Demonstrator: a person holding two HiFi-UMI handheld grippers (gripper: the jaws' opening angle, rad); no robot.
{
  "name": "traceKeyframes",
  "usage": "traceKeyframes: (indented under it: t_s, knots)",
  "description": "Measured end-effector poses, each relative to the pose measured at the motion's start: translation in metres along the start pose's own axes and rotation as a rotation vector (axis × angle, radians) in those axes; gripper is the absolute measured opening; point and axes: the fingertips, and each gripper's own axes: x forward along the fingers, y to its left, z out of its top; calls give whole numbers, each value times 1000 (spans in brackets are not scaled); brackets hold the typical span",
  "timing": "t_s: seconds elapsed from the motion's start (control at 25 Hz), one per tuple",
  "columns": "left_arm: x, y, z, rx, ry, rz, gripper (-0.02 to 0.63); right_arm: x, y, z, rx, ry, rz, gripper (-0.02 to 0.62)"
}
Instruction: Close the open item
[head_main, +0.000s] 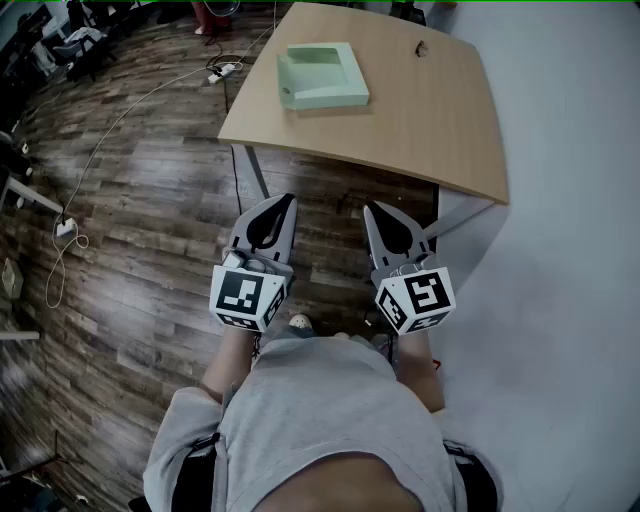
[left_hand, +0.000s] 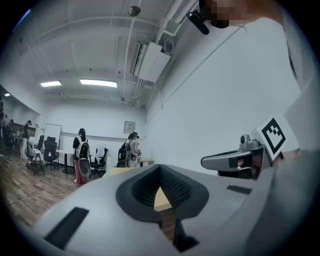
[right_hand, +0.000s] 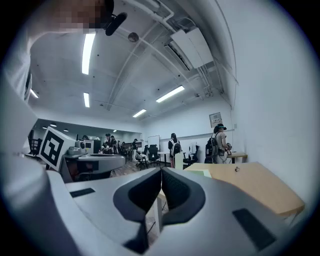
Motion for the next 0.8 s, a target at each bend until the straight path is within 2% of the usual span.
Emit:
traceKeyframes:
  t_s: [0.8]
  knots:
    - [-11,16,-2,14,-11,-10,15,10,19,-3,-19,5,-17,11]
